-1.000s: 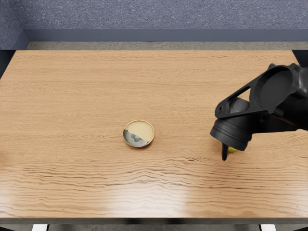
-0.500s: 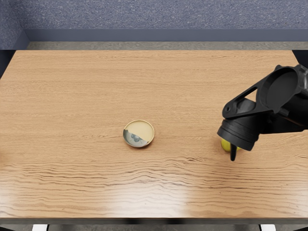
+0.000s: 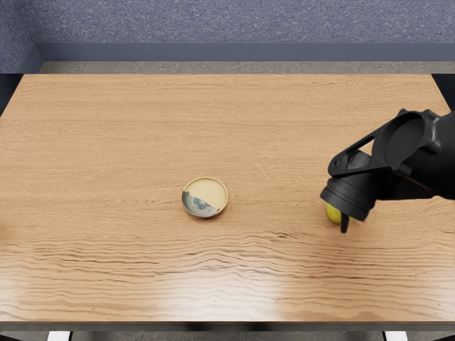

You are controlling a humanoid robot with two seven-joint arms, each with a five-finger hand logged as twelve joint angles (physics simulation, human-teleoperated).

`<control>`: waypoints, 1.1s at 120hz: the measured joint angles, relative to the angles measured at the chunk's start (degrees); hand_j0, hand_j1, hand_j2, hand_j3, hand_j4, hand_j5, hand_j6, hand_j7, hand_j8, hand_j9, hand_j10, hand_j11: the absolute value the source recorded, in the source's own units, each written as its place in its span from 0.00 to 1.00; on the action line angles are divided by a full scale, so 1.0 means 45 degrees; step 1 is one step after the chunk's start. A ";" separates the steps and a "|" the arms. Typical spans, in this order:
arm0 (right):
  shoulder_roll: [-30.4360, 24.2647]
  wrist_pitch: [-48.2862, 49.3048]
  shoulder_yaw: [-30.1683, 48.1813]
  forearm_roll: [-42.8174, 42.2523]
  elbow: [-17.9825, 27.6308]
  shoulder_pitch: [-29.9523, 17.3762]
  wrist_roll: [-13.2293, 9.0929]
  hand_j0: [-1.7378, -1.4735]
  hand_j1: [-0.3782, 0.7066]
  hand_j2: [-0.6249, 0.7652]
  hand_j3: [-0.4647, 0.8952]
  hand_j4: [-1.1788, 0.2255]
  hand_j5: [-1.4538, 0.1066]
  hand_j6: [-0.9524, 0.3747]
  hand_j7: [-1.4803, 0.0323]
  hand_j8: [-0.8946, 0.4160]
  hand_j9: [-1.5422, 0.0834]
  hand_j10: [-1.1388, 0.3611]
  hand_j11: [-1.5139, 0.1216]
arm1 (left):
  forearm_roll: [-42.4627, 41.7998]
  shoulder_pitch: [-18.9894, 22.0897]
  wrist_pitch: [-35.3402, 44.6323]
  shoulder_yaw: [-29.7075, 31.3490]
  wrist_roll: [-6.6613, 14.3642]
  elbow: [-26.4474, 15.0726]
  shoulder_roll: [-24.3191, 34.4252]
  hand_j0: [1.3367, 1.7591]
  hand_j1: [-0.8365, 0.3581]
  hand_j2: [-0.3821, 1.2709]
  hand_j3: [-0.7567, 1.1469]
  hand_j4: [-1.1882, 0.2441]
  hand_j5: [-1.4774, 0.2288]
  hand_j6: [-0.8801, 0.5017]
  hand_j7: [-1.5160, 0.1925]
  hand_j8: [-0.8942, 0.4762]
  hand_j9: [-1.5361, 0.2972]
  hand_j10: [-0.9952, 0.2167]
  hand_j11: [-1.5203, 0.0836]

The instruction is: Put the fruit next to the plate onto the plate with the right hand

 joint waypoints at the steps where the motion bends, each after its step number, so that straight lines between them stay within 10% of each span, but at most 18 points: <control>1: -0.0001 0.0000 0.0002 -0.0010 -0.0033 -0.0028 0.0000 0.30 0.26 0.42 0.34 0.69 0.76 0.56 0.80 0.52 0.78 0.62 0.76 | 0.0000 0.0000 0.0000 0.0000 0.0000 0.0000 0.0000 0.76 0.99 0.23 0.40 0.83 0.87 0.64 0.89 0.65 0.84 0.82 0.95; 132: 0.0028 0.0000 0.0297 -0.0175 -0.0382 -0.0654 0.0000 0.30 0.45 0.39 0.34 0.57 0.61 0.43 0.65 0.39 0.64 0.50 0.62 | 0.0000 0.0000 0.0002 0.0000 0.0000 0.0000 0.0000 0.76 0.99 0.23 0.40 0.83 0.87 0.64 0.89 0.65 0.84 0.82 0.95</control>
